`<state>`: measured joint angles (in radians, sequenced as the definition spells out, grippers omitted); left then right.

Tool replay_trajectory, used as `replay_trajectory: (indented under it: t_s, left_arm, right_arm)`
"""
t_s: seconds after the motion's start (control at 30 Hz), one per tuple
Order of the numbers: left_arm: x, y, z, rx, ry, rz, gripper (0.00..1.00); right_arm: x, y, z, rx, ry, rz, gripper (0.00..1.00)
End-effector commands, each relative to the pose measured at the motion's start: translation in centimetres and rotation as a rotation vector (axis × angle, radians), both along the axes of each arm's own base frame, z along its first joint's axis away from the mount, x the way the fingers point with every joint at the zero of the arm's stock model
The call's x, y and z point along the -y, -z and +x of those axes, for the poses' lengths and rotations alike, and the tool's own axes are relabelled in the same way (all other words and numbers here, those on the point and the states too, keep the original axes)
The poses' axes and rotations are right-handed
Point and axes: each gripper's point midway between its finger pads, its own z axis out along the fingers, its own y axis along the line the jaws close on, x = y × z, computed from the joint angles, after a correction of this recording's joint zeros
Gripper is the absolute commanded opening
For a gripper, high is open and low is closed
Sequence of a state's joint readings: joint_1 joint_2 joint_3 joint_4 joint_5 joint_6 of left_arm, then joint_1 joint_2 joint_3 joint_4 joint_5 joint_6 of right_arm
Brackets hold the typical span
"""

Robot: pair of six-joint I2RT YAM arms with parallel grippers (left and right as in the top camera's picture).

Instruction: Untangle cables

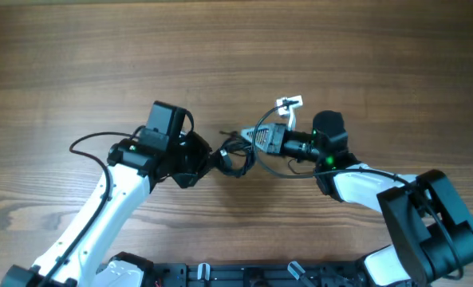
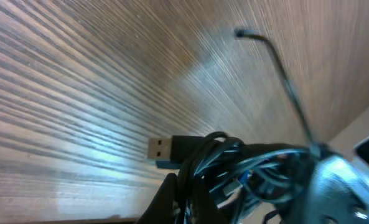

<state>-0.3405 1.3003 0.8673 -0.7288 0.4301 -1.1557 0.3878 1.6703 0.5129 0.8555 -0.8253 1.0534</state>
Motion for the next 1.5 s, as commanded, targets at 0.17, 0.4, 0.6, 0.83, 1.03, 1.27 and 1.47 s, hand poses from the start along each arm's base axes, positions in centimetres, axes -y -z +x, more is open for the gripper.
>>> replay_trajectory:
  t_s: [0.17, 0.4, 0.6, 0.83, 1.03, 1.27, 1.47]
  left_arm:
    - [-3.5, 2.1, 1.6, 0.061, -0.054, 0.186, 0.04]
    - [-3.3, 1.4, 3.4, 0.21, 0.062, 0.224, 0.04]
    - [-3.3, 0.9, 4.2, 0.349, 0.263, 0.287, 0.04]
    - [-7.5, 1.8, 4.9, 0.444, 0.537, 0.63, 0.1]
    - [-8.6, 3.8, 4.0, 0.267, 0.3, 0.608, 1.0]
    - [-8.5, 9.9, -0.9, -0.157, -0.273, 0.44, 0.76]
    - [-8.5, 13.5, -0.9, -0.173, -0.263, 0.457, 0.09]
  right_arm:
    - [2.7, -2.9, 5.9, 0.305, 0.177, -0.275, 0.05]
    - [3.3, -6.6, 6.4, 0.319, 0.126, -0.582, 0.12]
    - [5.5, -3.9, 6.1, 0.264, 0.2, -0.806, 1.0]
    - [5.3, -0.7, 2.1, -0.097, 0.18, -0.722, 0.99]
    - [5.6, 0.3, 2.0, -0.163, 0.208, -0.727, 1.0]
    - [5.8, 0.5, 1.9, -0.168, 0.21, -0.74, 1.0]
    - [3.4, -0.4, 0.1, -0.204, 0.079, -0.621, 1.0]
